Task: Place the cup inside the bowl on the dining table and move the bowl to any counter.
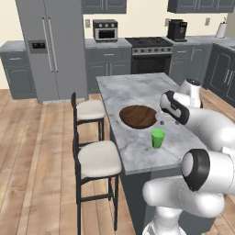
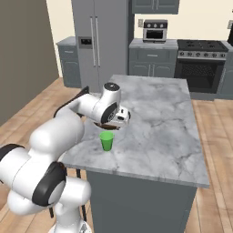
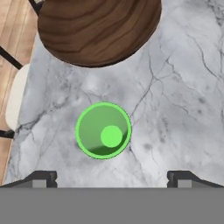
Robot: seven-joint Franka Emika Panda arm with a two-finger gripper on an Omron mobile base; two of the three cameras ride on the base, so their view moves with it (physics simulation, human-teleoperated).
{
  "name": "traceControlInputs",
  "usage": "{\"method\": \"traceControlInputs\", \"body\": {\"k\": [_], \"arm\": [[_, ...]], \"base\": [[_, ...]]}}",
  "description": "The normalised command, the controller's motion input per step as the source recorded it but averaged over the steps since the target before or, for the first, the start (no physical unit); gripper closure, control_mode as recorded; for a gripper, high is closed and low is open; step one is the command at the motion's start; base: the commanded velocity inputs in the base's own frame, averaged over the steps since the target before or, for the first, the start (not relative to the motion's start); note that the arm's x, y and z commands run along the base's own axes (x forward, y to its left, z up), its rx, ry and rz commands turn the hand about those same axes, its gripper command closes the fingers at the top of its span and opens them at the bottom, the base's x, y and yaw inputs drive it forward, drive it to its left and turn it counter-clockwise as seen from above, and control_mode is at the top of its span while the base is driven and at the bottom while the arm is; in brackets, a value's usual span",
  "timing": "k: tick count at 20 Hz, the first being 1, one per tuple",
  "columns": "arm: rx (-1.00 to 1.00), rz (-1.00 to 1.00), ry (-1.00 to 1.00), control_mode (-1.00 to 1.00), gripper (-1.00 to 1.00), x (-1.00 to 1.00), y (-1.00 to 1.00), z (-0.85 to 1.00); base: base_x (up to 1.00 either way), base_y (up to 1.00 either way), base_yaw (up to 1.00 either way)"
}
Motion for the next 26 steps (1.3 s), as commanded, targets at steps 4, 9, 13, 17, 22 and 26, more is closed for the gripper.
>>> {"method": "traceControlInputs", "body": {"k": [4, 9, 13, 17, 22, 26], "arm": [[0.0, 0.0, 0.0, -1.0, -1.0, 0.0, 0.0, -0.18], [0.0, 0.0, 0.0, -1.0, -1.0, 0.01, 0.0, -0.21], [0.0, 0.0, 0.0, -1.0, -1.0, 0.06, 0.0, -0.16], [0.0, 0.0, 0.0, -1.0, -1.0, 0.05, 0.0, -0.17], [0.0, 0.0, 0.0, -1.0, -1.0, 0.03, 0.0, -0.17], [0.0, 0.0, 0.0, -1.0, -1.0, 0.0, 0.0, -0.18]], "base": [[0.0, 0.0, 0.0], [0.0, 0.0, 0.0], [0.0, 0.0, 0.0], [0.0, 0.0, 0.0], [0.0, 0.0, 0.0], [0.0, 0.0, 0.0]]}}
